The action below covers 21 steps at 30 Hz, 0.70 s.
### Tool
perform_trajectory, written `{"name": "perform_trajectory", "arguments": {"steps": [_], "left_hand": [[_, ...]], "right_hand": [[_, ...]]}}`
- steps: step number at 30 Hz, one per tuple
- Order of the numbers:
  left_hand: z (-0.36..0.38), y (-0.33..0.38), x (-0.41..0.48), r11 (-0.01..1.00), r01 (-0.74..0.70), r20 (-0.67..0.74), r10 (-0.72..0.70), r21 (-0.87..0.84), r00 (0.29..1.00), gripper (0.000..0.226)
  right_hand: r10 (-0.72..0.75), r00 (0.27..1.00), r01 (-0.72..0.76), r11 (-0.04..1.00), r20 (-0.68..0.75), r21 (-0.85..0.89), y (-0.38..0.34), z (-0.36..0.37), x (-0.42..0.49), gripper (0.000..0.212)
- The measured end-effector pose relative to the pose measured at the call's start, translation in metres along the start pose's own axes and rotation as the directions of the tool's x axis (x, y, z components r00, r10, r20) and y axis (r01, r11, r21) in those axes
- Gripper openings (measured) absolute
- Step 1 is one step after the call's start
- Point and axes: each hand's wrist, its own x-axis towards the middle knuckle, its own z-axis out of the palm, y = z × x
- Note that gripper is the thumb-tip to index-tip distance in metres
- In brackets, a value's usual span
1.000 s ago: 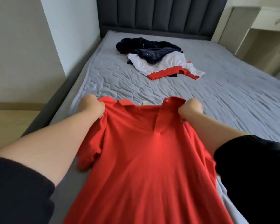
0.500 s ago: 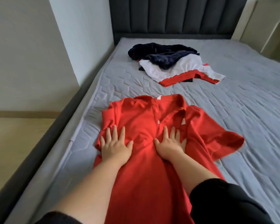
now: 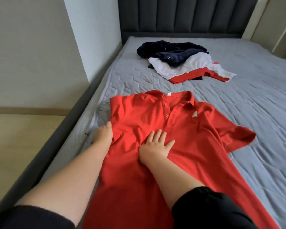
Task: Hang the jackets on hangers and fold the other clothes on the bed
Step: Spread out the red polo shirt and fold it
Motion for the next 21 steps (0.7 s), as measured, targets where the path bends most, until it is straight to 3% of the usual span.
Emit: {"name": "perform_trajectory", "arguments": {"steps": [2,4,6,10,12,13,14,16,17,19,21], "left_hand": [[-0.007,0.01,0.009,0.904,0.245,0.305,-0.137,-0.35,0.942,0.051],[-0.011,0.014,0.011,0.678,0.507,0.584,-0.14,-0.532,0.8,0.056],[-0.007,0.015,0.009,0.595,0.562,0.641,-0.099,-0.575,0.761,0.057],[-0.004,0.019,0.005,0.559,0.534,0.634,-0.02,-0.634,0.773,0.039],[-0.018,0.022,0.016,0.499,0.488,0.582,0.041,-0.716,0.812,0.032],[-0.027,0.024,0.024,0.476,0.411,0.499,0.07,-0.778,0.863,0.025],[-0.037,0.025,0.033,0.479,0.286,0.363,0.073,-0.83,0.929,0.024],[-0.055,0.024,0.051,0.608,0.0,0.036,0.047,-0.794,0.998,0.049],[-0.063,0.021,0.056,0.689,-0.093,-0.09,0.041,-0.718,0.995,0.053],[-0.069,0.012,0.051,0.853,-0.191,-0.198,0.106,-0.485,0.975,0.059],[-0.062,-0.006,0.029,0.944,-0.324,-0.109,0.317,-0.056,0.942,0.066]], "right_hand": [[-0.025,0.999,0.023,0.998,0.022,0.064,0.003,0.002,-0.006,0.063],[-0.042,0.998,0.037,0.996,0.056,0.085,0.01,-0.001,-0.007,0.066],[-0.042,0.995,0.036,0.997,0.086,0.074,0.012,-0.003,-0.006,0.067],[-0.007,0.996,0.003,0.999,0.084,0.046,0.007,0.002,-0.001,0.068],[0.007,0.996,-0.01,0.999,0.087,0.036,0.008,0.003,0.002,0.068],[0.011,0.996,-0.014,0.999,0.087,0.029,0.009,0.003,0.003,0.068],[0.015,0.996,-0.017,1.0,0.085,0.025,0.009,0.003,0.004,0.068],[0.026,0.998,-0.027,1.0,0.064,0.016,0.008,0.006,0.003,0.068],[0.035,0.998,-0.035,0.999,0.043,0.005,0.007,0.007,0.003,0.068],[0.052,0.999,-0.052,0.998,-0.007,-0.034,0.004,0.007,0.001,0.066],[0.059,0.998,-0.061,0.996,-0.034,-0.07,0.002,0.005,-0.003,0.065]]}}
